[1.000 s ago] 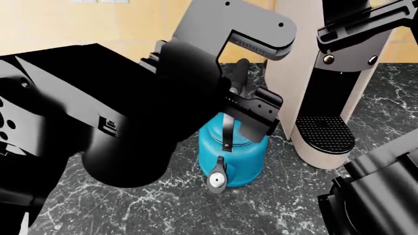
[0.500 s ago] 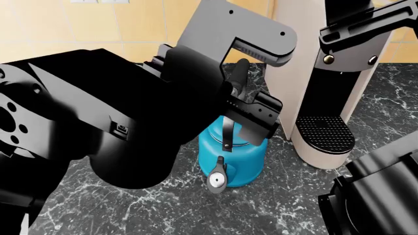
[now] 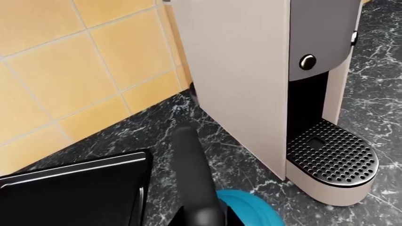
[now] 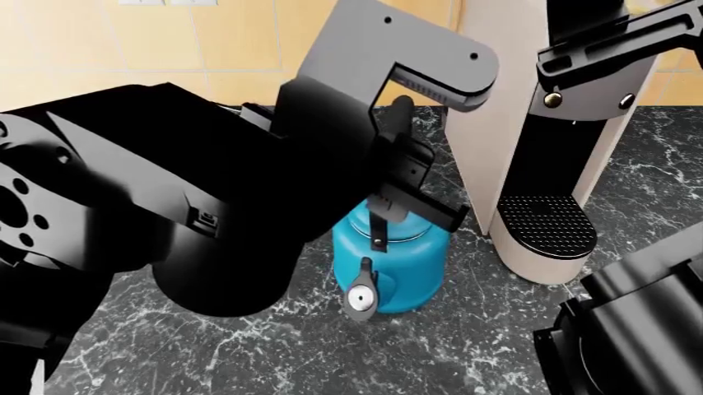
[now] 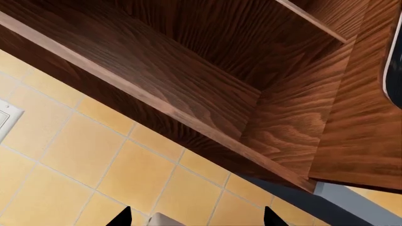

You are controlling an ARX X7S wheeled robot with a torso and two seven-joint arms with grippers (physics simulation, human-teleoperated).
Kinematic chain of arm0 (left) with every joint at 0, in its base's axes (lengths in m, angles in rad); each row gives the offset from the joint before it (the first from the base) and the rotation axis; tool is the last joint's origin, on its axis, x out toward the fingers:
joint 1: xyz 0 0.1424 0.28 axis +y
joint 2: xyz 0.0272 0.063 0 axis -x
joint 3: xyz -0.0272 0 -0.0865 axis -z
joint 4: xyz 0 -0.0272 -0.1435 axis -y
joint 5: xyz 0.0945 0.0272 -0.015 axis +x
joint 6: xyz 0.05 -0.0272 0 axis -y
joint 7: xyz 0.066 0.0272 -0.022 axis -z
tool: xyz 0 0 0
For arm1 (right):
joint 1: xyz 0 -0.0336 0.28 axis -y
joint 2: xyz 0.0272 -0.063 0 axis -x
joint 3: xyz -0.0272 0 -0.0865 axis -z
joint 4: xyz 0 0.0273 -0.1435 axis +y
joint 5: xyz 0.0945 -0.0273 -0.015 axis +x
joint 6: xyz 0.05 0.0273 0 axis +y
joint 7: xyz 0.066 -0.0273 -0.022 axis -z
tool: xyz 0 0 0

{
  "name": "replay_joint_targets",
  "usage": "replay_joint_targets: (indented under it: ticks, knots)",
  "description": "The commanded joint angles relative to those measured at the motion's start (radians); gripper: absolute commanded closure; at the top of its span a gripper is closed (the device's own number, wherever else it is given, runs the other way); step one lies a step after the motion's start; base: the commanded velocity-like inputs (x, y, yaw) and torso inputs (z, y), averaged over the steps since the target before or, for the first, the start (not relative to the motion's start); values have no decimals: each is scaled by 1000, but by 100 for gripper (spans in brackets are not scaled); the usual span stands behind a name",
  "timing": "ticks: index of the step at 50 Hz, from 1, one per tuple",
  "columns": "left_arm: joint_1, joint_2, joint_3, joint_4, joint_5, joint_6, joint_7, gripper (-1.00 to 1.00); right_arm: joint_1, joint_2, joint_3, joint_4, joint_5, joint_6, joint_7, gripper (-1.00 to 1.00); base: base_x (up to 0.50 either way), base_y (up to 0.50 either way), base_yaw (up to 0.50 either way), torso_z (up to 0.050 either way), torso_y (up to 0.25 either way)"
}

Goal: Pick the kettle from the counter and place it on the tray. Then pick the mug from the cabinet and place it on the tray. Then close the cabinet doors.

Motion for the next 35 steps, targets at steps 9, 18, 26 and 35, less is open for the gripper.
replay_joint_targets:
  ticks: [9,18,26,35]
  knots:
    - [-50,-15,-49,-17,28,26,58,100,-4,-5,4,0,0,-6,2,-100,0,0,0,0,0]
    - [-110,-40,-71,-57,30,13,94,100,8,-10,0,12,1,-7,2,-100,0,0,0,0,0]
    - [-151,-63,-89,-96,45,1,136,100,8,-12,3,17,19,-13,17,-100,0,0,0,0,0]
    - [-192,-78,-108,-131,58,-2,174,100,10,-14,1,21,23,-14,21,-100,0,0,0,1,1]
